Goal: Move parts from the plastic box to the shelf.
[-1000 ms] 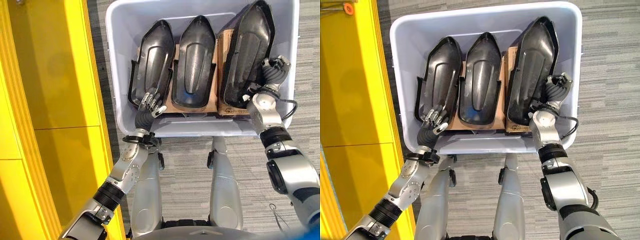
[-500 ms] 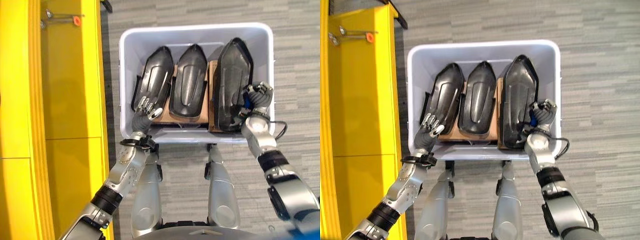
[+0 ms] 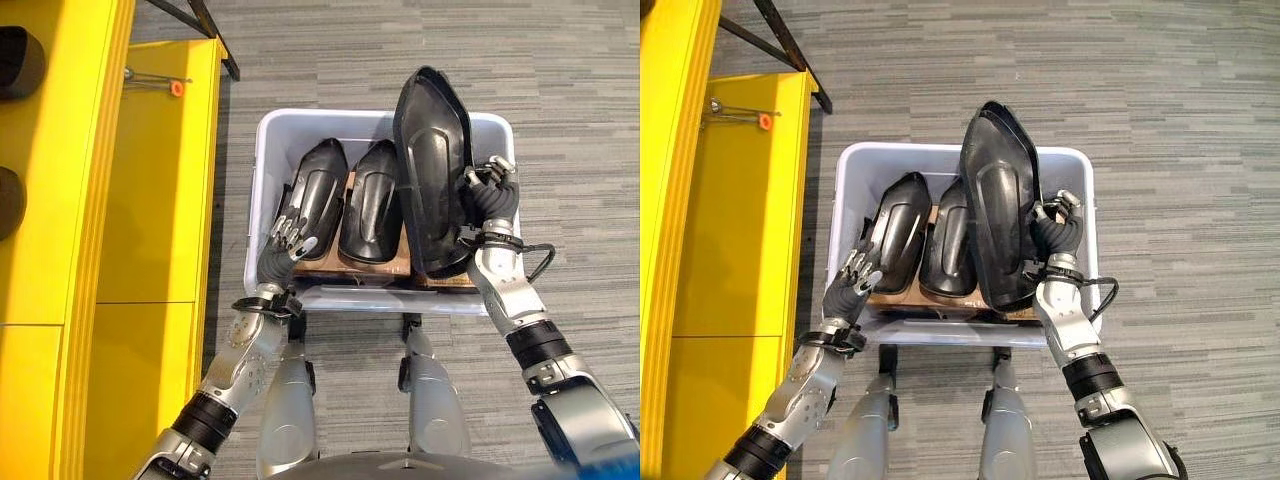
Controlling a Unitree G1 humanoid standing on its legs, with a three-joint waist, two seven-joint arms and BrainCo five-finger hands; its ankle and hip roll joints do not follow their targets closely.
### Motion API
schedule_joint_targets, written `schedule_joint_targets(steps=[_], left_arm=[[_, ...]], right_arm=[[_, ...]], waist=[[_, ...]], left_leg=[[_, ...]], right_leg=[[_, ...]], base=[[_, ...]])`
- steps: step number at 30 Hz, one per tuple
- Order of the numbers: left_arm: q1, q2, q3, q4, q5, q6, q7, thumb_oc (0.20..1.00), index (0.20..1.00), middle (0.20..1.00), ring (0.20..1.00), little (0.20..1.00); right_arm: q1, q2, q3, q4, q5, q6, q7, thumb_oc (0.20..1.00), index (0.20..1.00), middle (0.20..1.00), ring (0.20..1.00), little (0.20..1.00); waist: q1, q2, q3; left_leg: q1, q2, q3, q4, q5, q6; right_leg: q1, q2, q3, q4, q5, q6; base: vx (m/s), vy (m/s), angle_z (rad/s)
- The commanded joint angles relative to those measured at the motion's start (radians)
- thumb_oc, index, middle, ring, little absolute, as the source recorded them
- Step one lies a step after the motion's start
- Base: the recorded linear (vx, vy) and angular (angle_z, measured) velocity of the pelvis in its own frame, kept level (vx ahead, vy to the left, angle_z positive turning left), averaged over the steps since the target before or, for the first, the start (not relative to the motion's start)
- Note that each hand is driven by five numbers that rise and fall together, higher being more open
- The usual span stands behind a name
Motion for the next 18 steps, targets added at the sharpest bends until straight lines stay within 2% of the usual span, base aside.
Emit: schedule_joint_targets(steps=[1, 8, 12, 16, 17, 18], left_arm=[[-0.017, 0.025, 0.003, -0.020, 0.031, -0.022, -0.043, 1.000, 1.000, 1.000, 1.000, 1.000], [0.021, 0.024, 0.029, -0.008, 0.040, -0.011, -0.063, 1.000, 1.000, 1.000, 1.000, 1.000], [0.050, 0.027, 0.053, 0.005, 0.044, -0.003, -0.073, 1.000, 1.000, 1.000, 1.000, 1.000], [0.086, 0.030, 0.090, 0.016, 0.050, 0.005, -0.077, 1.000, 1.000, 1.000, 1.000, 1.000], [0.105, 0.027, 0.107, 0.019, 0.045, 0.003, -0.076, 1.000, 1.000, 1.000, 1.000, 1.000], [0.106, 0.027, 0.107, 0.018, 0.045, 0.003, -0.076, 1.000, 1.000, 1.000, 1.000, 1.000]], right_arm=[[-0.002, 0.000, -0.035, -0.064, -0.030, -0.080, 0.018, 0.200, 0.200, 0.200, 0.200, 0.200], [0.030, 0.025, -0.014, -0.104, -0.006, -0.087, 0.066, 0.200, 0.200, 0.200, 0.200, 0.200], [0.048, 0.030, 0.010, -0.140, 0.000, -0.083, 0.110, 0.200, 0.200, 0.200, 0.200, 0.200], [0.034, 0.041, 0.042, -0.131, 0.005, -0.078, 0.149, 0.200, 0.200, 0.200, 0.200, 0.200], [0.016, 0.045, 0.056, -0.116, 0.007, -0.077, 0.160, 0.200, 0.200, 0.200, 0.200, 0.200], [0.015, 0.045, 0.057, -0.115, 0.008, -0.078, 0.161, 0.200, 0.200, 0.200, 0.200, 0.200]], waist=[[0.015, -0.007, -0.066], [0.015, -0.016, -0.114], [0.021, -0.018, -0.136], [0.036, -0.009, -0.154], [0.048, -0.005, -0.160], [0.047, -0.005, -0.158]], left_leg=[[0.026, 0.030, 0.030, -0.029, 0.025, 0.015], [0.086, 0.046, 0.030, -0.047, 0.024, 0.011], [0.134, 0.071, 0.026, -0.040, 0.018, 0.005], [0.199, 0.125, 0.011, -0.052, 0.032, -0.010], [0.217, 0.152, 0.001, -0.059, 0.049, -0.019], [0.219, 0.153, 0.000, -0.061, 0.050, -0.020]], right_leg=[[0.033, -0.052, 0.049, 0.128, -0.103, 0.062], [0.085, -0.043, 0.041, 0.120, -0.114, 0.064], [0.116, -0.023, 0.036, 0.173, -0.163, 0.055], [0.143, 0.020, 0.019, 0.282, -0.247, 0.036], [0.155, 0.044, 0.002, 0.321, -0.283, 0.020], [0.157, 0.045, 0.001, 0.322, -0.285, 0.019]], base=[[0.00, 0.000, 0.00], [0.02, -0.010, -0.01], [0.04, -0.054, -0.01], [0.05, -0.125, 0.01], [0.02, -0.158, 0.02], [-0.01, -0.227, 0.16]])
